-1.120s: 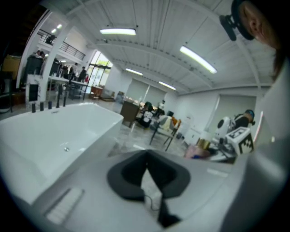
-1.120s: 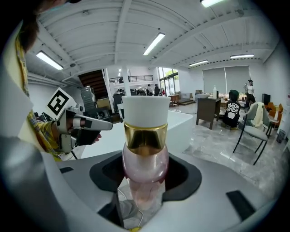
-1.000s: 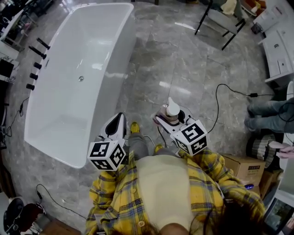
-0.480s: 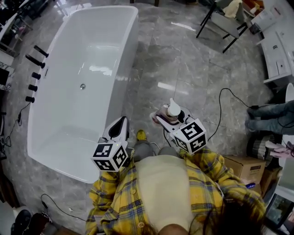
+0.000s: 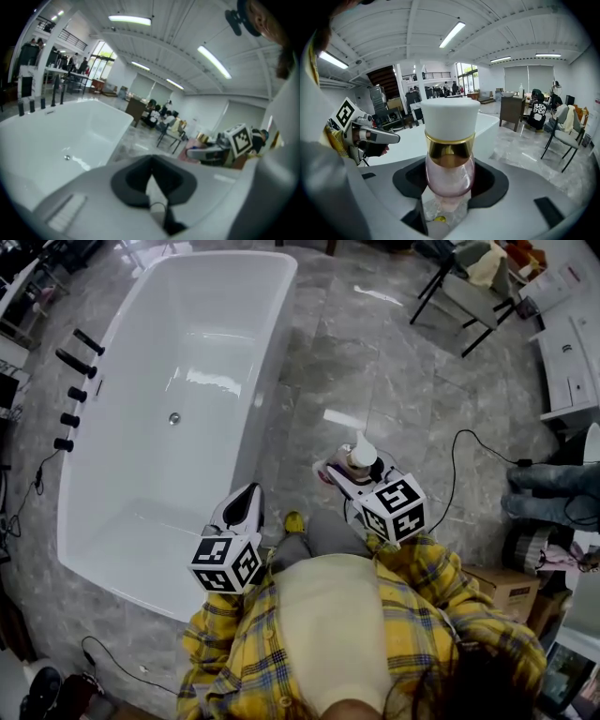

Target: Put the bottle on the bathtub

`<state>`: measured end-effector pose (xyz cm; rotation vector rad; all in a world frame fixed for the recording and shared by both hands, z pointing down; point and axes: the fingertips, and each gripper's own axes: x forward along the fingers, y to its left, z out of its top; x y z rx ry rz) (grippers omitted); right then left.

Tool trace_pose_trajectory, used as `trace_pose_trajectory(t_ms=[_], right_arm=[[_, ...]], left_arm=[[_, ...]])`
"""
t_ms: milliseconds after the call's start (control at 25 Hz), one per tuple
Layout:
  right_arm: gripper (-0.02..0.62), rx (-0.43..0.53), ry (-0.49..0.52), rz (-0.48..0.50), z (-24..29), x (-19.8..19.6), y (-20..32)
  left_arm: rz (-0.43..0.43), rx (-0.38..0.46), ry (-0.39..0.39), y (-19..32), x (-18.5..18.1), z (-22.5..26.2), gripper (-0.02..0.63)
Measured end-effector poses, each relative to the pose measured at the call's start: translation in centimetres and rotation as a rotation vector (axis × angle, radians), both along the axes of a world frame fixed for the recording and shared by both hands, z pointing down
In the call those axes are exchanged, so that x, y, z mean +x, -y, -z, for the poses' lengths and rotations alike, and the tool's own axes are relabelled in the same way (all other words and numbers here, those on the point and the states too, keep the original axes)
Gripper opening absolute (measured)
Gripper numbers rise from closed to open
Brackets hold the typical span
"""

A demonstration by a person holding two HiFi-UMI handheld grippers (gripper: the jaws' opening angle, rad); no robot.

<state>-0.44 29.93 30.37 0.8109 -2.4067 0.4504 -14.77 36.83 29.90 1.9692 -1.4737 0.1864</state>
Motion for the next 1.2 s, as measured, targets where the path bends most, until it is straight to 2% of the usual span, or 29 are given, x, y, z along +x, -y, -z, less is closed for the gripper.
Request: trace_pose_trajectory(t_ms=[400, 680, 920, 1200], right_arm=[[0.225, 0.005, 0.011, -0.006, 0.1, -0.4, 4.9], [0.225, 0.013, 0.02, 0.039, -0.1, 0.0, 10.8], [0.225, 0.014, 0.015, 0.088, -0.1, 1.0, 16.5], [0.225, 0.006, 0.021, 0.14, -0.7, 1.7, 22.6]], left_arm=[[-0.023, -0.014, 0.0, 5.1, 0.2, -0.5, 0.009], [-0.012, 0.019, 0.011, 12.1, 1.2, 0.2, 0.009], [0.041, 0.03, 0.012, 18.3, 2.6, 0.7, 0.009], [0.049, 0.014, 0.028, 24.7, 4.0, 0.2, 0.009]])
